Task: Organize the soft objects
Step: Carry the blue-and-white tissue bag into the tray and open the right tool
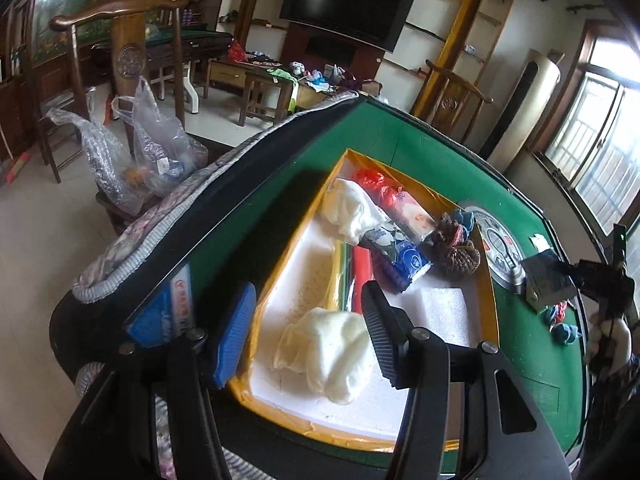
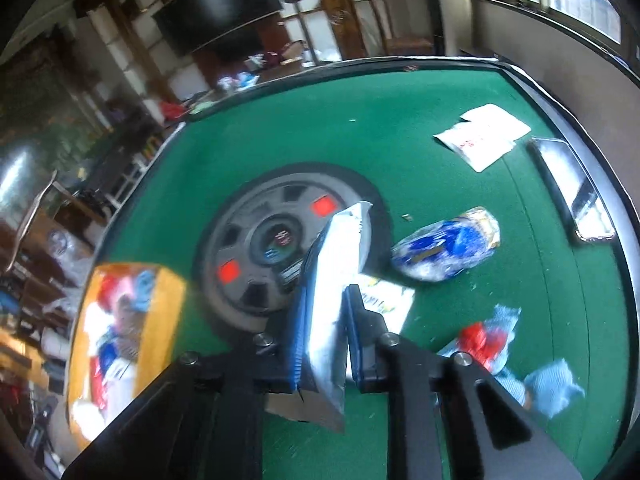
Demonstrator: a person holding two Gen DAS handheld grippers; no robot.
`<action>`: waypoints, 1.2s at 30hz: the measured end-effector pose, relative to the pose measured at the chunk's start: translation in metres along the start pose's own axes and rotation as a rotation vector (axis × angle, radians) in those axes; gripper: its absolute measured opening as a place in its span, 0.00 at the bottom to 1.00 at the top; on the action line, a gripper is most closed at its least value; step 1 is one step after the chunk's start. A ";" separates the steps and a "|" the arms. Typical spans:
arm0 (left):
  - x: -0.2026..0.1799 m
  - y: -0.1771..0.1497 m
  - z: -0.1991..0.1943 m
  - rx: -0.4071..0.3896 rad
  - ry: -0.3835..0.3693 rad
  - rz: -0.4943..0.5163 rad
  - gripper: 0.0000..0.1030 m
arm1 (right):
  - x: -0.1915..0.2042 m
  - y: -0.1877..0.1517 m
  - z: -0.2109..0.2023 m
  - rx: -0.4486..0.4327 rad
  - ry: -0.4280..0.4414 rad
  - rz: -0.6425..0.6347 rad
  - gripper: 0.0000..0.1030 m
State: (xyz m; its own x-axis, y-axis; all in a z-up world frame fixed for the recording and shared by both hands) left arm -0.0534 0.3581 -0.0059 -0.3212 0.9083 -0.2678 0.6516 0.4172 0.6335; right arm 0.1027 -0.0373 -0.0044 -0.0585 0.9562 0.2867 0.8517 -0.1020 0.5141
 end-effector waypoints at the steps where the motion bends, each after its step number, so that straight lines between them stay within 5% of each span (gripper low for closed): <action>1: 0.001 -0.001 -0.002 -0.001 -0.004 -0.008 0.52 | 0.004 -0.002 -0.001 0.001 0.011 -0.009 0.15; 9: 0.004 -0.010 -0.011 -0.004 -0.031 -0.026 0.52 | 0.056 -0.036 -0.024 0.014 0.134 -0.104 0.13; 15: 0.013 -0.016 -0.015 -0.005 -0.051 -0.059 0.52 | 0.128 -0.065 -0.046 0.059 0.333 -0.153 0.13; 26: 0.023 -0.020 -0.028 -0.022 -0.084 -0.086 0.52 | 0.247 -0.159 0.022 0.290 0.587 -0.204 0.11; 33: 0.028 -0.026 -0.020 -0.004 -0.102 -0.106 0.52 | 0.272 -0.167 0.018 0.258 0.509 -0.396 0.12; 36: 0.029 -0.029 -0.014 0.012 -0.118 -0.124 0.52 | 0.289 -0.186 0.020 0.325 0.568 -0.425 0.14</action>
State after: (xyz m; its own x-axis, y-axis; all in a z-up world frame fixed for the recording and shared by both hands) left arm -0.0911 0.3723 -0.0220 -0.3177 0.8464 -0.4274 0.6199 0.5264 0.5819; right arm -0.0620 0.2639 -0.0331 -0.5973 0.5991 0.5332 0.8010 0.4117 0.4347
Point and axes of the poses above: each gripper's, at about its wrist camera, not at the fingertips, and z roughly the way its jaws point, x to its left, y to its top, the point moved 10 cm from there along z, roughly the way its jaws point, and after that the axes turned 2 degrees about x, right-handed, at the moved point
